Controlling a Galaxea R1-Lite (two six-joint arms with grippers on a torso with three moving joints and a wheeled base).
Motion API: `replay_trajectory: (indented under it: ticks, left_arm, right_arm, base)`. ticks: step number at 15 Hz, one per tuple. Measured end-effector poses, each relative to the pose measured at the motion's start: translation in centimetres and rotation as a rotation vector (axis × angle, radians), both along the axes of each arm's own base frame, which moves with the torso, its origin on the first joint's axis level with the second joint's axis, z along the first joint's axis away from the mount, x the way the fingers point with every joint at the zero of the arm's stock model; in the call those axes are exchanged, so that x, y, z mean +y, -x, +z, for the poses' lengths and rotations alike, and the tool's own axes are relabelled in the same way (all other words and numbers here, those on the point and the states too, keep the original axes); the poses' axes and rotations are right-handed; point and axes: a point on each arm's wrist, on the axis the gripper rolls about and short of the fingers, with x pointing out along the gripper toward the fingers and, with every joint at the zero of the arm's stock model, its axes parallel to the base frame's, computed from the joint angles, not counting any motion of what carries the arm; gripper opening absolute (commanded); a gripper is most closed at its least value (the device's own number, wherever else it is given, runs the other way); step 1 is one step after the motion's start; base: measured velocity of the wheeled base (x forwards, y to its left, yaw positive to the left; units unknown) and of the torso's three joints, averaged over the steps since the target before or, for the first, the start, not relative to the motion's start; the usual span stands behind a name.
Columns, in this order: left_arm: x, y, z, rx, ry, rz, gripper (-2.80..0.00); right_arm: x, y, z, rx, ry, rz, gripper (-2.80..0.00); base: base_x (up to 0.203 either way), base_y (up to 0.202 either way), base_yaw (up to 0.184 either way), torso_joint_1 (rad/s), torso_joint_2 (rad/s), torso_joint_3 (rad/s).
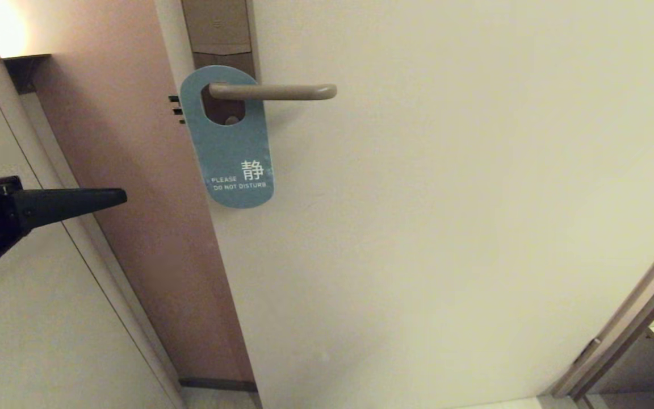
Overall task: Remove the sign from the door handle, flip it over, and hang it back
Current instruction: Take down the sign
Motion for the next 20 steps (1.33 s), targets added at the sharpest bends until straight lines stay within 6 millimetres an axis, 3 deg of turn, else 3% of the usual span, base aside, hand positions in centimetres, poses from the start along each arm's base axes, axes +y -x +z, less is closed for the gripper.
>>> replay_trajectory:
  ticks: [3,13,20]
  left_arm:
    - [0.8,-1.3,-1.1,-0.017,0.013,-0.100,-2.80]
    - [0.7,-4.3,-3.1,-0.195,-0.082,-0.141,-2.80]
    - [1.1,-6.9,-7.0,-0.220,-0.111,-0.124,-2.80]
  right_arm:
    - [0.0,0.0,0.0,0.000,0.000,0.000,-2.80]
    - [0.0,0.0,0.0,0.000,0.000,0.000,-2.80]
    - [0.0,0.0,0.0,0.000,0.000,0.000,-2.80]
  base:
    - [0.000,0.000,0.000,0.000,0.00,0.000]
    - [0.000,0.000,0.000,0.000,0.00,0.000]
    - [0.000,0.000,0.000,0.000,0.00,0.000]
